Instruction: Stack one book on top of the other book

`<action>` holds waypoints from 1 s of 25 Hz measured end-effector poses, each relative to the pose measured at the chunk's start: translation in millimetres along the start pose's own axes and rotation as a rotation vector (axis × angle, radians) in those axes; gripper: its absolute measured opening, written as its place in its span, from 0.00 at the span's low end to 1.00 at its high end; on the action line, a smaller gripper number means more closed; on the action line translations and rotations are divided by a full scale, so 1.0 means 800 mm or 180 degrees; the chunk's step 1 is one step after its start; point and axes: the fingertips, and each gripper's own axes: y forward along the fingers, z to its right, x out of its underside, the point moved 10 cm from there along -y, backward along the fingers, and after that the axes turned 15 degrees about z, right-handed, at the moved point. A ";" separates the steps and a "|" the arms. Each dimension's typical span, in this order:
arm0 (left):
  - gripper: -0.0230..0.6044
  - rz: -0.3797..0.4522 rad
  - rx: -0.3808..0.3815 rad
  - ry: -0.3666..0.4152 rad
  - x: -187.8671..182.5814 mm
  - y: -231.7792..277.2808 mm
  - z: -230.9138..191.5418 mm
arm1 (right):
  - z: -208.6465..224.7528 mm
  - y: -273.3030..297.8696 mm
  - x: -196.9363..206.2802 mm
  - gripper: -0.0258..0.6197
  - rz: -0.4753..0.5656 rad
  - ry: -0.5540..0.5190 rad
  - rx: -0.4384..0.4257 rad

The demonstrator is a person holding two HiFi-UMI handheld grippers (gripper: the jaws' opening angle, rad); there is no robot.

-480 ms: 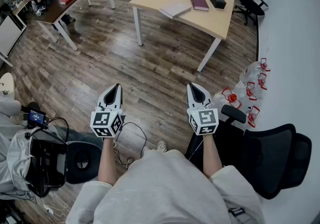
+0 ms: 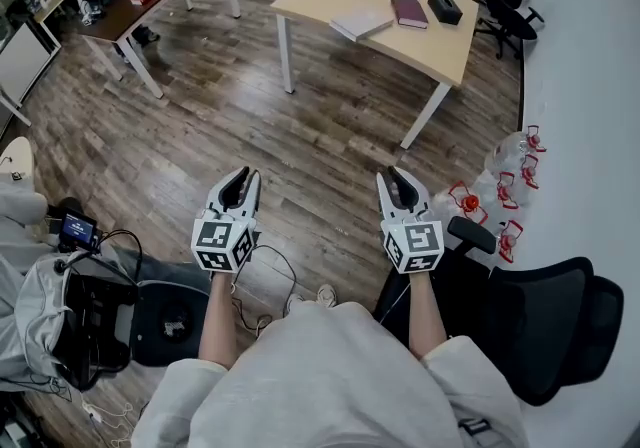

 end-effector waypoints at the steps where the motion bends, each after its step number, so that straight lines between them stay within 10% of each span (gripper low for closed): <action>1: 0.35 -0.0033 0.0084 -0.0045 0.004 0.003 0.001 | -0.001 0.002 0.001 0.26 0.0013 -0.0001 -0.0036; 3: 0.57 -0.0083 0.0182 -0.0051 0.011 0.008 0.004 | -0.002 0.005 0.003 0.51 0.0082 -0.0010 -0.0077; 6: 0.60 -0.0084 0.0173 0.0005 0.015 0.007 0.006 | -0.003 0.007 0.005 0.71 0.0131 -0.0008 -0.0114; 25: 0.60 -0.0117 0.0105 0.0010 0.027 0.040 0.027 | 0.038 0.015 0.024 0.67 0.0057 -0.0022 -0.0161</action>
